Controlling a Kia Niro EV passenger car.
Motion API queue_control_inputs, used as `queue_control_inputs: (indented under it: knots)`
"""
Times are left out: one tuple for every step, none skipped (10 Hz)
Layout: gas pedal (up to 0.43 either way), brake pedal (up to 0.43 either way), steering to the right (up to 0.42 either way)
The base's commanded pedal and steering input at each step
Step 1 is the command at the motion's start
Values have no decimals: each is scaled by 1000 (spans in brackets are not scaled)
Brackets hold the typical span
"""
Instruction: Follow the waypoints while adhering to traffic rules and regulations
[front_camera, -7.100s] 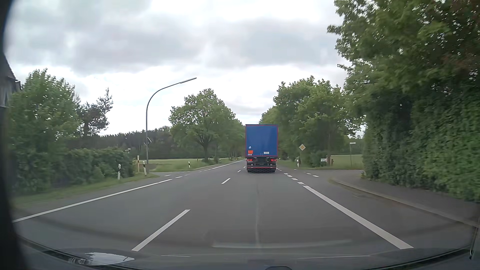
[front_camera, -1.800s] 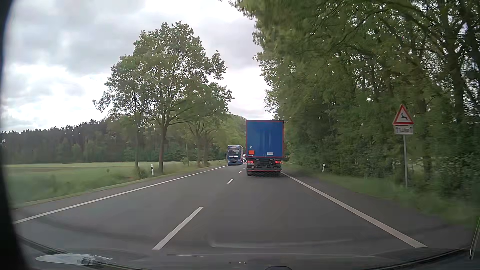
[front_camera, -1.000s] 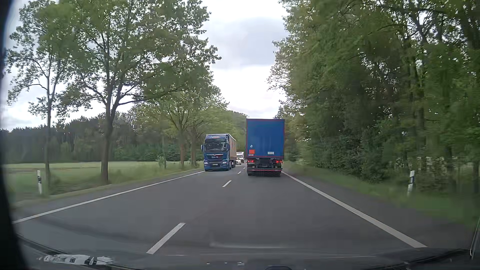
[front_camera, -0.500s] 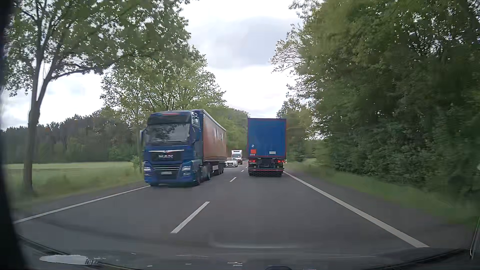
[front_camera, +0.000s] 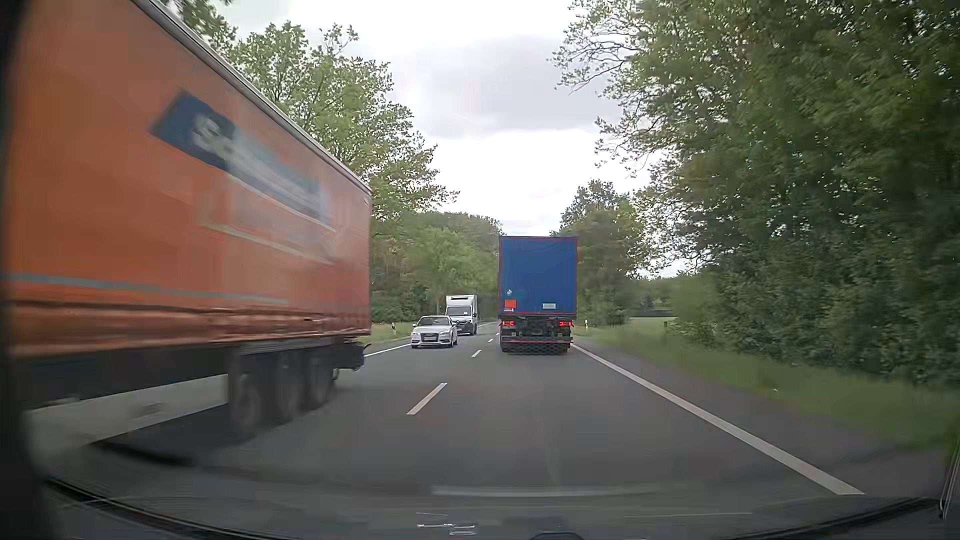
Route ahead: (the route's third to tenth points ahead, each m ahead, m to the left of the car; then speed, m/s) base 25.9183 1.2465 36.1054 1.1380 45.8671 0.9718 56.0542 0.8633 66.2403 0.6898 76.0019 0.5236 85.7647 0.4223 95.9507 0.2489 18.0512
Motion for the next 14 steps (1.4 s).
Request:
queue_control_inputs:
  knots:
    - [118,0,-1]
    - [110,0,-1]
    - [110,0,-1]
    - [110,0,-1]
    - [110,0,-1]
    - [110,0,-1]
    - [110,0,1]
    - [110,0,1]
    - [110,0,1]
    - [110,0,1]
    - [110,0,1]
    - [110,0,1]
    - [110,0,2]
    - [110,0,2]
